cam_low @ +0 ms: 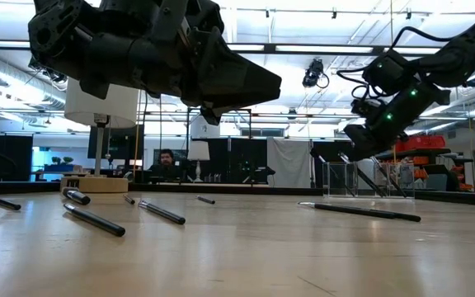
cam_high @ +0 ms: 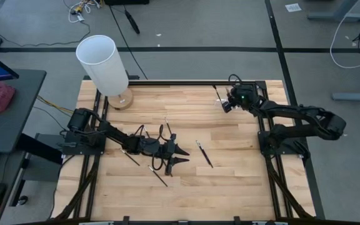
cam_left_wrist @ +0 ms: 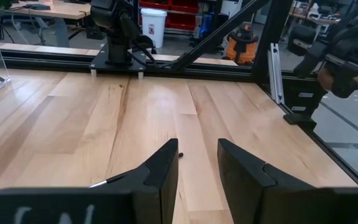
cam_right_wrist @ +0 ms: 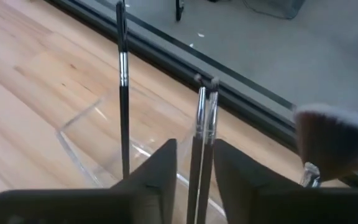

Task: Put items in baskets/containers
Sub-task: Put the eyeshadow brush into the transparent organizer, then put the powder brush into the transparent organizer

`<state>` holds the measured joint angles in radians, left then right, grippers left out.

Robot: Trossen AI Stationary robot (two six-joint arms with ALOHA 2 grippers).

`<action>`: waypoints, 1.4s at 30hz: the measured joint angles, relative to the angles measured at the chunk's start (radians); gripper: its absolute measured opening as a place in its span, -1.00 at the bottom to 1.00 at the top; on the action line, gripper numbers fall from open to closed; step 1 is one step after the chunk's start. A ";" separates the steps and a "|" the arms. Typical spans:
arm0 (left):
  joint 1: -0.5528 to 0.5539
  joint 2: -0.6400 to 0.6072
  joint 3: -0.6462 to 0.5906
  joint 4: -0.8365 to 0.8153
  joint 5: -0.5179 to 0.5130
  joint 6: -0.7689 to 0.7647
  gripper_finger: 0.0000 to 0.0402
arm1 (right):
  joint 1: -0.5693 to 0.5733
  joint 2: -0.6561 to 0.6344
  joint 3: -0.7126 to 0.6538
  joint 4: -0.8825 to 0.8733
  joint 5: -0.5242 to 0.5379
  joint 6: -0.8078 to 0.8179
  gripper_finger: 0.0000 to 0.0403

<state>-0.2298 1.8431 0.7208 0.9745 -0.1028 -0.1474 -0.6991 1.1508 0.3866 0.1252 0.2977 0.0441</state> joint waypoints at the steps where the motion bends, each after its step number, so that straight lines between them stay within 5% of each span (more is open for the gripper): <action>1: 0.000 0.000 0.000 0.000 0.000 0.000 -0.42 | 0.000 -0.004 0.001 0.001 0.000 0.000 -0.40; 8: 0.000 0.000 0.000 0.000 0.000 0.000 -0.42 | 0.002 -0.036 0.056 -0.036 0.000 -0.003 -0.19; 15: 0.000 0.000 0.000 0.000 0.000 0.000 -0.42 | 0.082 -0.093 0.180 -0.112 0.000 -0.003 -0.21; 27: 0.023 -0.007 0.000 -0.139 -0.001 -0.036 -0.42 | 0.571 -0.095 0.163 -0.049 0.006 0.192 -0.45; 35: 0.048 -0.170 -0.002 -0.602 -0.052 -0.182 -0.42 | 0.892 0.062 0.027 0.316 0.222 0.344 -0.64; 42: -0.024 -0.399 -0.002 -1.178 -0.248 -0.486 -0.42 | 0.966 0.299 0.016 0.541 0.340 0.365 -0.76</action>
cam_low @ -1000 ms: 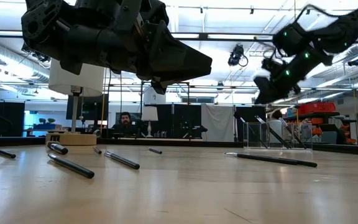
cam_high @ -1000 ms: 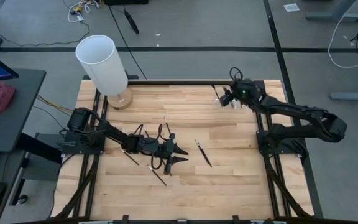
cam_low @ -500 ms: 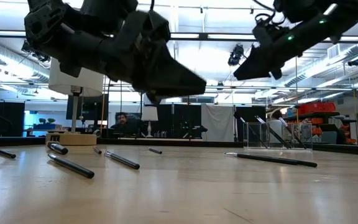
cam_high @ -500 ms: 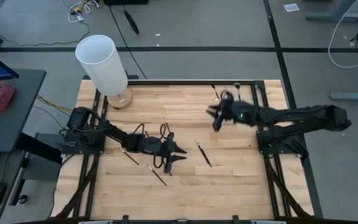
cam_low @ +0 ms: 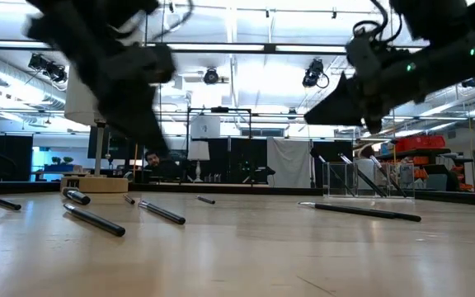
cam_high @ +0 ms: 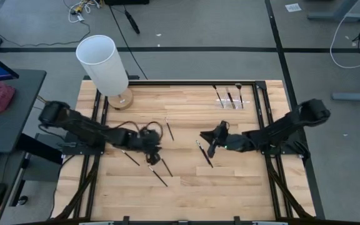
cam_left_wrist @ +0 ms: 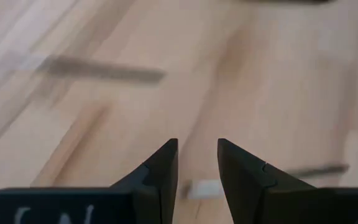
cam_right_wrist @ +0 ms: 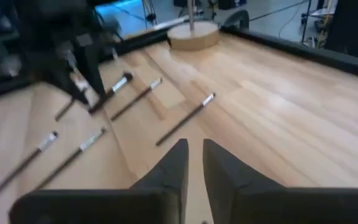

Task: Put items in baskets/containers
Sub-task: Put the powder brush into the transparent organizer

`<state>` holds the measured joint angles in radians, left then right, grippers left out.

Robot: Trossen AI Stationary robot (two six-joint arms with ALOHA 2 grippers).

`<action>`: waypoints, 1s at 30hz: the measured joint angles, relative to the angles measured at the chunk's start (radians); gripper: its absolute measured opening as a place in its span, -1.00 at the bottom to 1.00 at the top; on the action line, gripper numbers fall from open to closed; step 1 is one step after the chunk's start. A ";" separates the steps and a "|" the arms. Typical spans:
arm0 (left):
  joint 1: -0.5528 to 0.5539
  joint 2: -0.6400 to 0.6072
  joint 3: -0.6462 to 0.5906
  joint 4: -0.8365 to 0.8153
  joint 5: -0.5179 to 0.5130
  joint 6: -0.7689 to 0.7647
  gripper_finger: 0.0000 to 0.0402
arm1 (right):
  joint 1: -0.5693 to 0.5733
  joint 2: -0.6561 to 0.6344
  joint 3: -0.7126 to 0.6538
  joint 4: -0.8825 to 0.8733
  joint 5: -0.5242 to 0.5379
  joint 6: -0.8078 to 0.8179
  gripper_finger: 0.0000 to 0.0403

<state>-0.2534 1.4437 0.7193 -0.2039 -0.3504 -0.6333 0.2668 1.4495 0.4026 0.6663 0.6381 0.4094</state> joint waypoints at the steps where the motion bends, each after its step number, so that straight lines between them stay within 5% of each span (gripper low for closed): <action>1: -0.020 -0.028 0.000 -0.077 -0.026 -0.068 -0.42 | 0.000 0.029 0.000 0.026 0.000 -0.005 -0.77; 7: -0.156 -0.142 0.000 -0.552 -0.091 -0.565 -0.42 | -0.001 0.178 0.001 0.180 0.004 -0.053 -0.80; 12: -0.206 -0.142 -0.013 -0.679 -0.120 -0.918 -0.42 | -0.003 0.244 0.001 0.258 0.006 -0.086 -0.80; 19: -0.175 -0.135 -0.061 -0.669 -0.109 -0.980 -0.18 | -0.003 0.259 0.001 0.276 0.006 -0.085 -0.80; 26: -0.150 -0.135 -0.117 -0.505 -0.226 -1.006 0.35 | -0.003 0.259 0.001 0.285 0.006 -0.081 -0.80; 30: -0.129 -0.115 -0.126 -0.508 -0.263 -1.013 0.44 | -0.003 0.259 0.001 0.285 0.006 -0.070 -0.80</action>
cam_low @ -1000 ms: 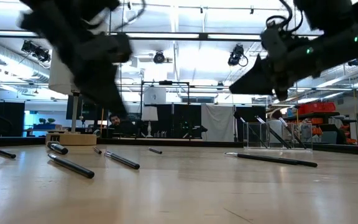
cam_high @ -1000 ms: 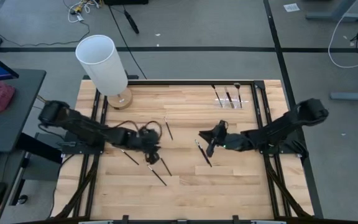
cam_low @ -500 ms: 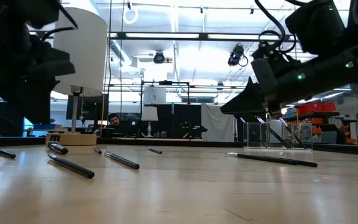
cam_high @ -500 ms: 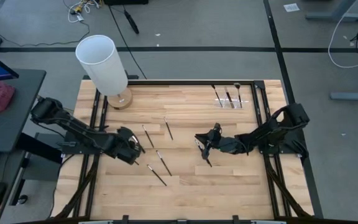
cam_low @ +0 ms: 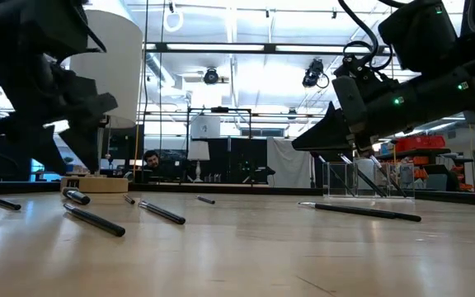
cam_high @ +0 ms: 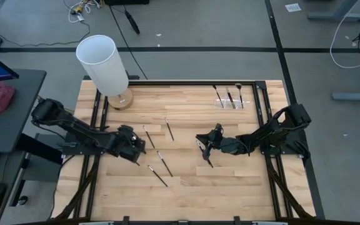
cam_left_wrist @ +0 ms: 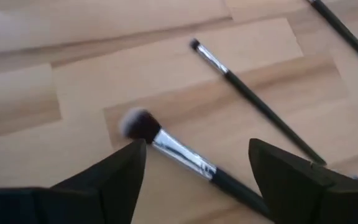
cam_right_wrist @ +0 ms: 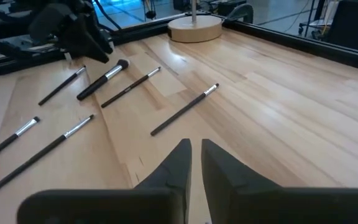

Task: Put items in baskets/containers
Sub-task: Put the powder brush into the transparent organizer

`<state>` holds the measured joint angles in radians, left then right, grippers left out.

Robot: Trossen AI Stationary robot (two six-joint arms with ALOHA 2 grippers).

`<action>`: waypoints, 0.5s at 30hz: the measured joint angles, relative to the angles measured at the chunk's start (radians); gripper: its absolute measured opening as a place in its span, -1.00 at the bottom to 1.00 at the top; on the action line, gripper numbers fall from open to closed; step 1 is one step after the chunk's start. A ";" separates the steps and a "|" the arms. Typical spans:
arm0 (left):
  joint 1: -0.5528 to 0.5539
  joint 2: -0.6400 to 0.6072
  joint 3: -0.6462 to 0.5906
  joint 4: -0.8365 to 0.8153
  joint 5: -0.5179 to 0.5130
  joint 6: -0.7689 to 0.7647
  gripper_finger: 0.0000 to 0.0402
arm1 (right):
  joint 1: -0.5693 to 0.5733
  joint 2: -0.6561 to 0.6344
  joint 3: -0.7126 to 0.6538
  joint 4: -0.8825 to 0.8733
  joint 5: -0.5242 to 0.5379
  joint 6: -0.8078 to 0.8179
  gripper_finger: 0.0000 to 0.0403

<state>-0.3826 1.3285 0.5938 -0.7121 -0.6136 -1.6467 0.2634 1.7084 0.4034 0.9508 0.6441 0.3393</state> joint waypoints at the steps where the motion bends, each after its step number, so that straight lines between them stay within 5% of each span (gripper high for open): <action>1: 0.003 0.006 0.000 0.000 -0.006 0.000 0.44 | 0.000 0.000 0.000 0.000 0.000 0.000 -0.80; 15: -0.003 0.235 0.005 0.104 0.013 -0.014 0.25 | 0.000 0.000 0.000 0.006 0.000 0.000 -0.80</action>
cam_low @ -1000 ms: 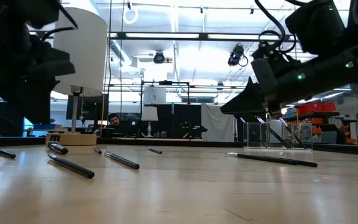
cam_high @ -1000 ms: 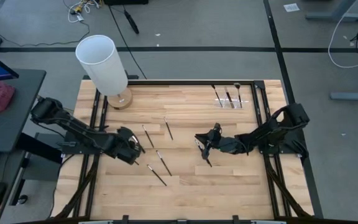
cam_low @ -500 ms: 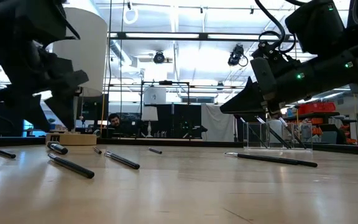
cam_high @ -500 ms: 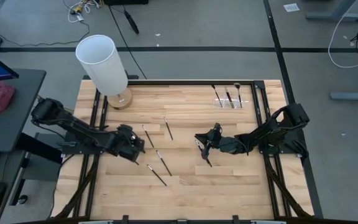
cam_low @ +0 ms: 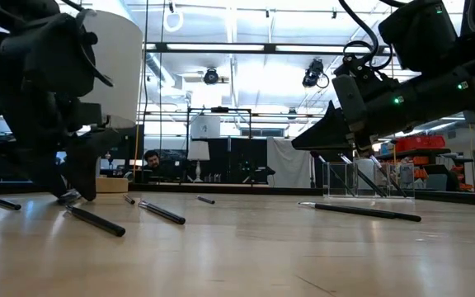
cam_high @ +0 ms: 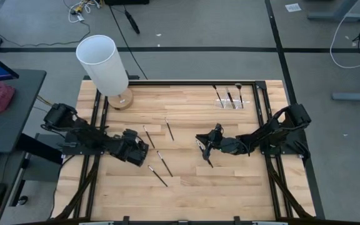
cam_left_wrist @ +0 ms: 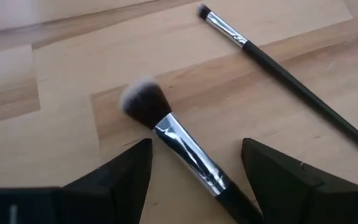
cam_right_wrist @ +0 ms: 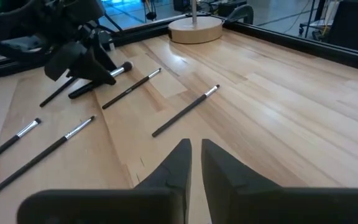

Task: Put items in baskets/containers
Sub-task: Put the powder brush into the transparent organizer

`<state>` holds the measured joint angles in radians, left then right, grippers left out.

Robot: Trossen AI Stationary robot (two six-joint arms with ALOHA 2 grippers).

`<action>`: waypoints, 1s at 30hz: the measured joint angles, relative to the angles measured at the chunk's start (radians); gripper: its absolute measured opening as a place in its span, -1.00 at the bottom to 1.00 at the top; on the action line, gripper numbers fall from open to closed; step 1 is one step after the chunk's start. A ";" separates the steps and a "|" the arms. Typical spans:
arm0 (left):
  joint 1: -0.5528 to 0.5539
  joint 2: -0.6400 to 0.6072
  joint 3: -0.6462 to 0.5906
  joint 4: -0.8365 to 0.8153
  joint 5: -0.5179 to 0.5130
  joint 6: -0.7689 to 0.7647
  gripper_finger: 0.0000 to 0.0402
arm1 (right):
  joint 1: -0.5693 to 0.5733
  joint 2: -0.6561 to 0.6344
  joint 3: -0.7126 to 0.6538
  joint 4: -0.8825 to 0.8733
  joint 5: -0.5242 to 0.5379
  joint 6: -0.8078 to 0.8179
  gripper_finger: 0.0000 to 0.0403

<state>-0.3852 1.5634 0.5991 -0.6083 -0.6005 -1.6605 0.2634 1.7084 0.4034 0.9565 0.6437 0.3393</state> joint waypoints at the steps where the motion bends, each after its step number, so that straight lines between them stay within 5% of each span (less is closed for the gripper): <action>1: -0.004 0.003 0.000 0.000 0.000 0.000 0.23 | 0.000 0.000 0.000 0.000 0.000 0.000 -0.80; 6: -0.010 0.003 0.000 0.008 0.013 0.028 -0.01 | 0.000 0.000 0.000 0.000 0.000 0.000 -0.80; 15: 0.022 0.003 0.000 0.012 0.058 0.080 -0.75 | 0.000 0.000 0.000 0.001 0.000 0.006 -0.80; 26: 0.064 -0.148 -0.011 -0.017 0.148 0.319 -0.78 | 0.044 -0.038 0.000 0.013 -0.008 -0.025 -0.80; 30: 0.081 -0.268 -0.006 0.038 0.051 0.468 -0.78 | 0.080 -0.067 0.000 0.058 -0.008 -0.079 -0.80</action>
<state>-0.3040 1.2957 0.5926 -0.5707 -0.5494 -1.1924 0.3437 1.6411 0.4034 1.0150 0.6353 0.2598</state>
